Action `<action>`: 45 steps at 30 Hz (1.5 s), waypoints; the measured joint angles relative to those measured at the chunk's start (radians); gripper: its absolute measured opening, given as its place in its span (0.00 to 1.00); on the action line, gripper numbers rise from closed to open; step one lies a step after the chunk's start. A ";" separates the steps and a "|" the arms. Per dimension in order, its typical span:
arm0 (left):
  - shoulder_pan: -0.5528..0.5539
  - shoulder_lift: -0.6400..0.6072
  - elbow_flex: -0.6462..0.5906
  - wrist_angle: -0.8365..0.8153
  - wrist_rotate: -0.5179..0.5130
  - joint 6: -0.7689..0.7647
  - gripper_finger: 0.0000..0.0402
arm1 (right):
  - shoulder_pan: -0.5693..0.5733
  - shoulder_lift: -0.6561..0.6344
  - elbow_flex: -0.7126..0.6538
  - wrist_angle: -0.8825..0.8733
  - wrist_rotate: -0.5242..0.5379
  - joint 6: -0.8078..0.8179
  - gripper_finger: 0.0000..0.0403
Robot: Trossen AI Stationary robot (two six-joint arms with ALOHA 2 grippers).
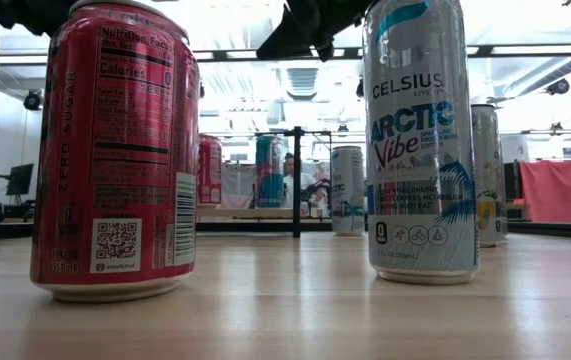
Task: Place canned beverage on shelf
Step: Put the top white and pink soda can on the shelf aligned with the other white and pink soda can
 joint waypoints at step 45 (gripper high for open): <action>-0.071 0.102 0.056 -0.584 -0.957 -0.717 0.00 | -0.005 0.024 0.000 -0.061 0.001 -0.045 0.02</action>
